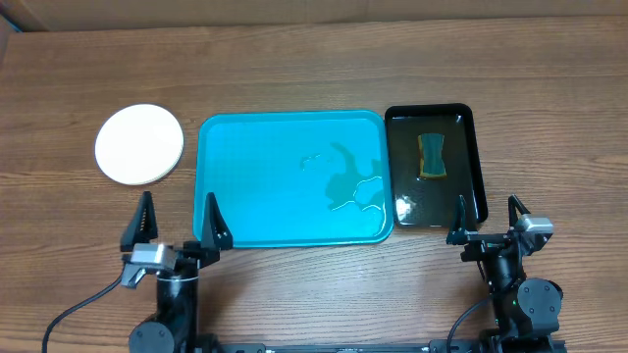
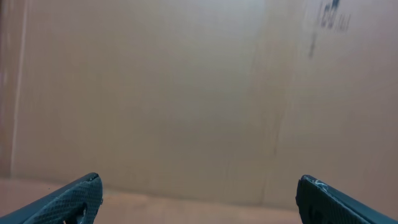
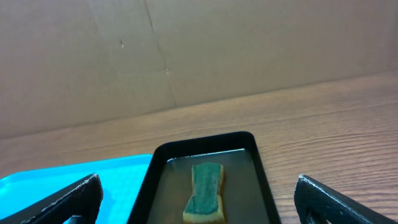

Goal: Clean dirty plates on tray and stack at the side

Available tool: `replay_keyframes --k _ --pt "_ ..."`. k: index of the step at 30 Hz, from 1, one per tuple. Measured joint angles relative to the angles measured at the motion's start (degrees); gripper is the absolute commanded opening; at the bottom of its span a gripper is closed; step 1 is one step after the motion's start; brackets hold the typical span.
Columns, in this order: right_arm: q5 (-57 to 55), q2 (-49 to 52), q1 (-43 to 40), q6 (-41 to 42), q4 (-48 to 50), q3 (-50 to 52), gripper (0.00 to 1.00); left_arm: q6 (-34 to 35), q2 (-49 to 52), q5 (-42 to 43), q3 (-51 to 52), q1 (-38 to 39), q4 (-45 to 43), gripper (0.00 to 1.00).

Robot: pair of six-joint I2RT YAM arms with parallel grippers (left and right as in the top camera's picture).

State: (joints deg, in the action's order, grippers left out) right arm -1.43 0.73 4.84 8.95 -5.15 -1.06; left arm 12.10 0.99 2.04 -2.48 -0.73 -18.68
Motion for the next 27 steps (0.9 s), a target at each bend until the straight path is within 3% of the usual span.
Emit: replay_keyframes --k 10,17,27 --pt "0.0 0.0 0.0 0.0 0.0 0.0 1.0 -1.1 -0.1 0.1 2.0 0.0 22.7 1.0" --pt "0.0 0.0 0.0 0.0 0.0 0.0 1.0 -8.0 -0.1 0.0 2.0 0.0 23.0 1.0" --pt "0.0 0.0 0.0 0.0 0.0 0.0 1.0 -10.8 -0.1 -0.2 2.0 0.0 23.0 0.99"
